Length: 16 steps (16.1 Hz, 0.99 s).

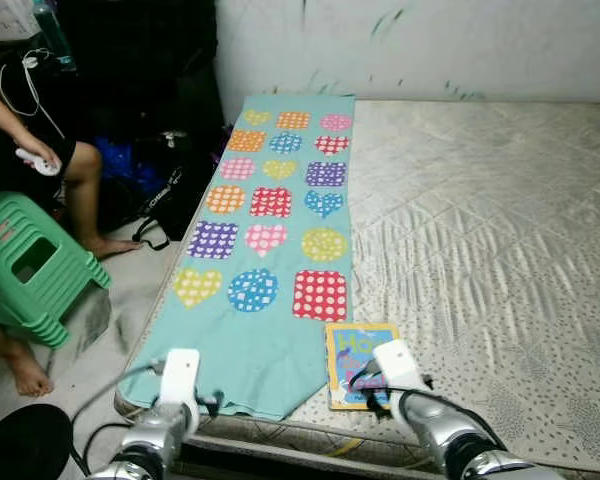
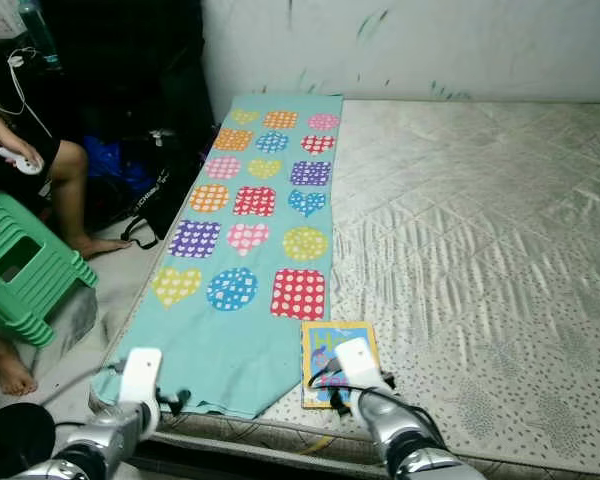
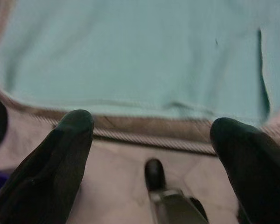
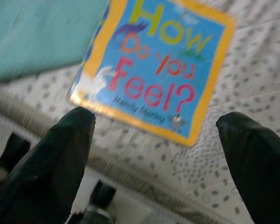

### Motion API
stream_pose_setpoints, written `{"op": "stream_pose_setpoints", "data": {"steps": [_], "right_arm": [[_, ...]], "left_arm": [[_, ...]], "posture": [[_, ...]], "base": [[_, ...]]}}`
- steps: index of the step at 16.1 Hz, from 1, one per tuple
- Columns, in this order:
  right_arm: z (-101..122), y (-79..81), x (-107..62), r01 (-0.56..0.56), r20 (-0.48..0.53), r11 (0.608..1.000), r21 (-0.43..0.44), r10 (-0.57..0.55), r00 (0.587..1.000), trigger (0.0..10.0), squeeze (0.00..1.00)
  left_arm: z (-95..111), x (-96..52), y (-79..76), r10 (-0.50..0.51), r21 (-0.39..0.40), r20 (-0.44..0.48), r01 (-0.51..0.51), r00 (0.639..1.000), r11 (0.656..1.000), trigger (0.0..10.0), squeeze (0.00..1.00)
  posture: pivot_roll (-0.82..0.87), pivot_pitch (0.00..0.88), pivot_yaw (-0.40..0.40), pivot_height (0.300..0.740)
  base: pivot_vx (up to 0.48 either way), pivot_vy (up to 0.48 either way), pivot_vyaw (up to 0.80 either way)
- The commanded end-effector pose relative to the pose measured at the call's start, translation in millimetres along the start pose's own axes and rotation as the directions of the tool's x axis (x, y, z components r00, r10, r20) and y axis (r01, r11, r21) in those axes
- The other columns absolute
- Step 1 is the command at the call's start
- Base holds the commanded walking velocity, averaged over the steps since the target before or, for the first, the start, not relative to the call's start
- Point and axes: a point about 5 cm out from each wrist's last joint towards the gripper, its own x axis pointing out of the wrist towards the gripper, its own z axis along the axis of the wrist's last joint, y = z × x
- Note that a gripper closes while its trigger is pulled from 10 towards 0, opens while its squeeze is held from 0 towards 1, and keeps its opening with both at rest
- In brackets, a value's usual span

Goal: Clean up the room

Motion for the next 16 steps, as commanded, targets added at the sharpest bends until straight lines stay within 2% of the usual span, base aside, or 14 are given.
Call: {"op": "stream_pose_setpoints", "data": {"steps": [1, 2, 6, 7, 10, 12, 13, 14, 16], "right_arm": [[-9, 4.7, -0.1, -0.022, -0.057, 1.000, -0.012, 0.021, 0.998, 10.0, 0.00], [-12, 1.4, -0.6, -0.010, -0.086, 1.000, 0.008, 0.011, 0.996, 10.0, 0.00], [-17, -0.9, -1.2, -0.003, -0.121, 0.998, -0.057, -0.004, 0.993, 10.0, 0.00], [-14, 0.8, -0.8, -0.010, -0.106, 0.998, -0.062, 0.003, 0.994, 10.0, 0.00], [-2, -1.9, 0.1, 0.017, -0.046, 1.000, 0.005, -0.017, 0.999, 10.0, 0.00], [5, -6.1, 0.0, 0.030, -0.002, 0.998, 0.054, -0.029, 1.000, 10.0, 0.00], [7, -15.8, -1.0, 0.073, 0.018, 0.985, 0.158, -0.076, 0.997, 10.0, 0.00], [7, -20.1, -1.5, 0.097, 0.016, 0.976, 0.195, -0.102, 0.995, 10.0, 0.00], [11, -19.3, -1.3, 0.089, 0.043, 0.980, 0.177, -0.098, 0.994, 10.0, 0.00]], "left_arm": [[-6, -0.4, 2.1, 0.012, -0.019, -0.039, -0.013, 0.999, 1.000, 10.0, 0.00], [-9, -0.4, 1.9, 0.016, -0.002, -0.068, -0.016, 0.998, 1.000, 10.0, 0.00], [-16, -0.4, -4.6, -0.008, 0.068, -0.127, 0.017, 0.992, 0.998, 10.0, 0.00], [-12, 0.2, -6.4, -0.007, 0.081, -0.110, 0.016, 0.994, 0.997, 10.0, 0.00], [1, 1.1, -5.7, -0.001, -0.018, -0.055, 0.000, 0.998, 1.000, 10.0, 0.00], [7, 1.4, -5.7, 0.000, -0.020, -0.032, 0.000, 1.000, 1.000, 10.0, 0.00], [9, 1.4, -6.1, -0.004, -0.021, -0.018, 0.003, 1.000, 1.000, 10.0, 0.00], [9, 1.5, -6.3, -0.004, -0.033, -0.013, 0.004, 1.000, 0.999, 10.0, 0.00], [12, 1.2, -2.8, 0.009, -0.092, 0.010, -0.008, 1.000, 0.996, 10.0, 0.00]], "posture": [[-0.12, 0.000, 0.069, 0.740], [-0.12, 0.000, 0.067, 0.740], [-0.12, 0.000, 0.073, 0.740], [-0.12, 0.000, 0.075, 0.740], [-0.13, 0.000, 0.082, 0.740], [-0.14, 0.000, 0.086, 0.740], [-0.14, 0.000, 0.089, 0.740], [-0.14, 0.000, 0.091, 0.740], [-0.14, 0.000, 0.093, 0.740]], "base": [[0.000, 0.000, 0.00], [0.000, 0.000, 0.00], [0.000, 0.000, 0.00], [0.000, 0.000, 0.00], [0.000, 0.000, 0.00], [0.000, 0.000, 0.00], [0.000, 0.000, 0.00], [0.000, 0.000, -0.78], [0.000, 0.000, -0.77]]}}
